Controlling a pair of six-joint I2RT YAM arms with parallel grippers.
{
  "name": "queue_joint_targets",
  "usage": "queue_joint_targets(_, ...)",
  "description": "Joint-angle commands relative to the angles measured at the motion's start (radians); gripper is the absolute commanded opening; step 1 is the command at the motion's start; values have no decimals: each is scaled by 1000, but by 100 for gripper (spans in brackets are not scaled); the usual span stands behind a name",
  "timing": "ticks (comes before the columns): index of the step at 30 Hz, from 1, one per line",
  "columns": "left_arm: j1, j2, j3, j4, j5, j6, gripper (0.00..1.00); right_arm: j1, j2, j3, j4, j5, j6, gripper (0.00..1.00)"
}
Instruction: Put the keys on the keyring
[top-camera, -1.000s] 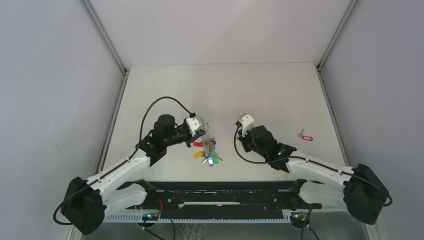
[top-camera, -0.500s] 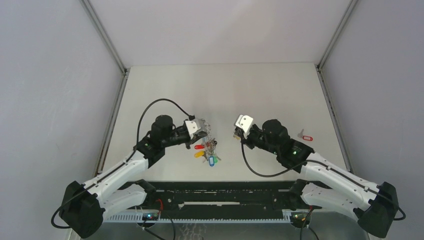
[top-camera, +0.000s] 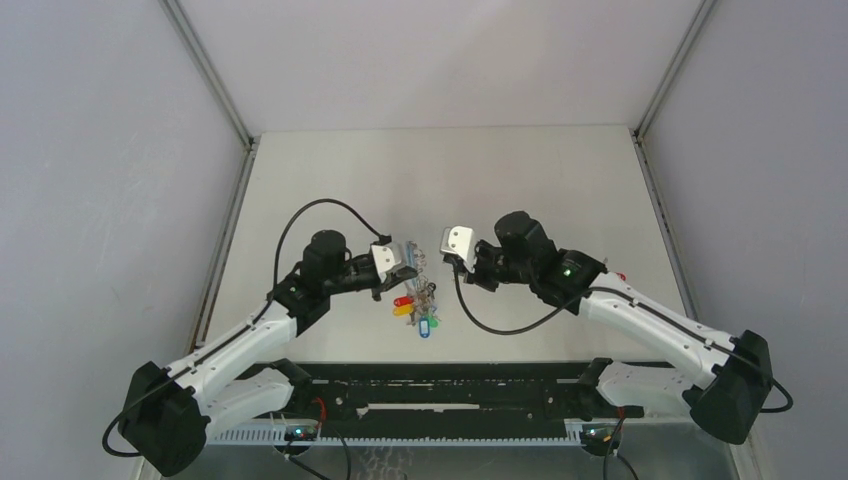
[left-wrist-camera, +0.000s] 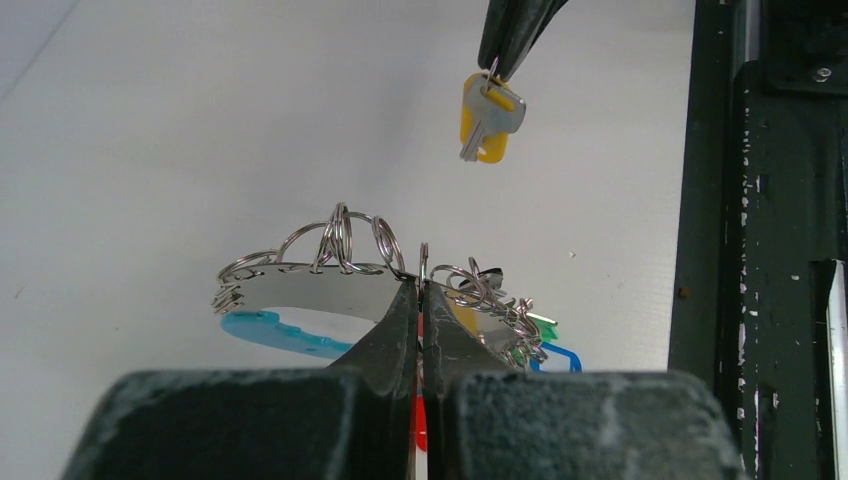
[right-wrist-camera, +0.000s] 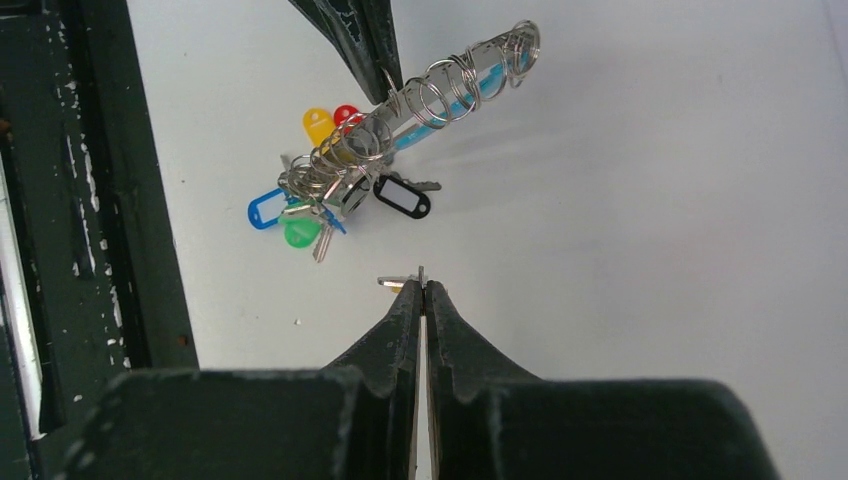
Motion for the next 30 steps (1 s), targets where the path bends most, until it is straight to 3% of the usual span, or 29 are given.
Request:
queue_joint_targets(1, -9, -10, -8, 58, 53, 28, 0, -10, 45, 95, -87, -57, -36, 0)
queue_joint_targets(18, -11, 25, -11, 80, 108, 47, 0, -83, 179, 159, -61, -346, -234, 0)
queue_joint_targets(30, -9, 47, -4, 86, 119, 37, 0, -53, 192, 119, 56, -364, -296, 0)
